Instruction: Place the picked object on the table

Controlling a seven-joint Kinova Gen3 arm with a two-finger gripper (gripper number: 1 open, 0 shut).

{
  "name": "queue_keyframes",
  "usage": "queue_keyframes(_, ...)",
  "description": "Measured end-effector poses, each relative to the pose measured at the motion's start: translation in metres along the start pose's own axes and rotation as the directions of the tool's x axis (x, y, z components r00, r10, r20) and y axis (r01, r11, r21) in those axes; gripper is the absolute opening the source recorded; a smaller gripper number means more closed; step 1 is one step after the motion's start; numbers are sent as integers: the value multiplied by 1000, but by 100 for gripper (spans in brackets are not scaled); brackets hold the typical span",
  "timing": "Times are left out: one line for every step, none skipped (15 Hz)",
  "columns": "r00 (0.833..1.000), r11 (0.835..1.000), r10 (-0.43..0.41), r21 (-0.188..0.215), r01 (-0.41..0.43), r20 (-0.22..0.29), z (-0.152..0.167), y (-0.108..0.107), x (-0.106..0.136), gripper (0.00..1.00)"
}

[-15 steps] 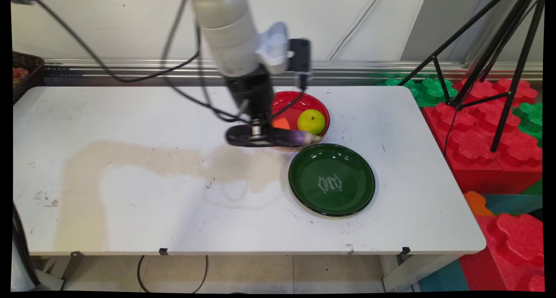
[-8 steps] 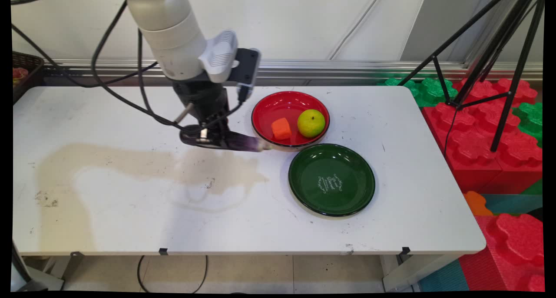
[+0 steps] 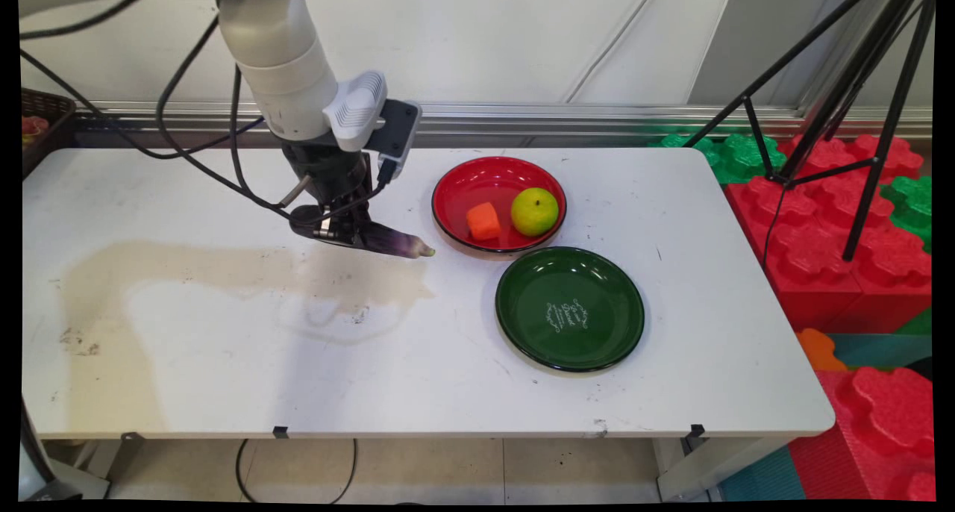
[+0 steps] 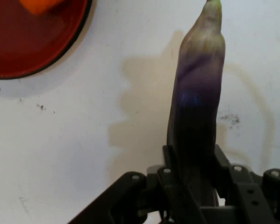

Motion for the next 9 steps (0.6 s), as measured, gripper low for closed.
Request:
queue_keyframes(1000, 1000, 6, -1, -6, 4, 4, -2, -2, 0)
queue_keyframes(1000, 1000, 16, -2, -16, 9, 10, -7, -4, 0)
queue_keyframes(999, 1000, 31, -3, -31, 12, 17, -13, -5, 0)
queue_keyframes(999, 999, 43, -4, -43, 14, 25, -18, -7, 0)
queue_keyframes(998, 999, 54, -6, -54, 12, 33, -22, -7, 0)
queue_keyframes(998, 998, 62, -8, -62, 11, 37, -25, -7, 0)
queue_keyframes(997, 997, 73, -11, -73, 8, 44, -29, -7, 0)
queue_keyframes(996, 996, 85, -16, -85, 4, 52, -32, -7, 0)
queue_keyframes(995, 995, 100, -22, -100, 1, 61, -36, -6, 0)
